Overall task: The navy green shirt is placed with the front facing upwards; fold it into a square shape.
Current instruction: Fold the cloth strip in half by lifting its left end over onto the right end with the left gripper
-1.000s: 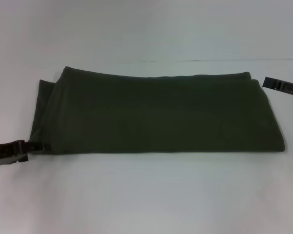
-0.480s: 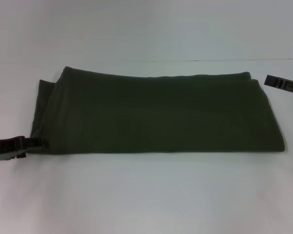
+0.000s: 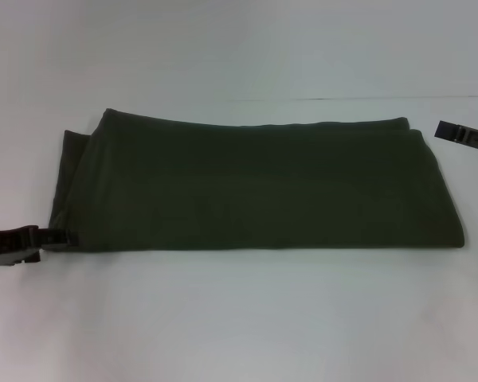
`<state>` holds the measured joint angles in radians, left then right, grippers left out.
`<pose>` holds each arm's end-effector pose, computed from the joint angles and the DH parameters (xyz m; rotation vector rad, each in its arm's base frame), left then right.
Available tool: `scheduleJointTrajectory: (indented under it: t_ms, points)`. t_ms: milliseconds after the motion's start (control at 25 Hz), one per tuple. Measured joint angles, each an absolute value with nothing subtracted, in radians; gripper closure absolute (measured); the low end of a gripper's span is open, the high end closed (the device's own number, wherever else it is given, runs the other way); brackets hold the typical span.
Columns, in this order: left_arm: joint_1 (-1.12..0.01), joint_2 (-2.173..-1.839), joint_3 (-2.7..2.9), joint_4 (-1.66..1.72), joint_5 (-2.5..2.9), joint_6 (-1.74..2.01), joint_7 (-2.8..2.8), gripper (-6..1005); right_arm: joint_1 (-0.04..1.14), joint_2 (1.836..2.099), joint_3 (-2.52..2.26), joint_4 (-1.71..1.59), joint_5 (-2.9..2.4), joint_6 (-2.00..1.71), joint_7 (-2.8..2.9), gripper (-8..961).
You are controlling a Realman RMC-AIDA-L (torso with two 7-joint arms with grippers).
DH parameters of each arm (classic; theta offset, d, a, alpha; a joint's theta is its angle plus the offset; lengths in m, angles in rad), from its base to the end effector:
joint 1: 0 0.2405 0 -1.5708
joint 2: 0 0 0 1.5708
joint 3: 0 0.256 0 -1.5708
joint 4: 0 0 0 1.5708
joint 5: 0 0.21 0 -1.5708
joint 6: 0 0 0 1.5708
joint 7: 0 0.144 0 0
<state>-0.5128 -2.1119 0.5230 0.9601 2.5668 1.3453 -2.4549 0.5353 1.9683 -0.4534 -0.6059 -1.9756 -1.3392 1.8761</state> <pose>-0.3363 0.3402 0.0519 -1.9154 -1.7693 -0.2421 0.3156 0.3692 0.0770 -2.1015 1.3121 0.8438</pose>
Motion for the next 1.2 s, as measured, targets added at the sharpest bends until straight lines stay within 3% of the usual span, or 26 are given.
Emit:
scheduleJointTrajectory:
  t_ms: [1200]
  points:
    - [-0.559, -2.104, 0.578, 0.958, 2.630, 1.364, -2.485, 147, 0.535, 1.960, -0.441, -0.607, -1.976, -1.339, 1.887, 45]
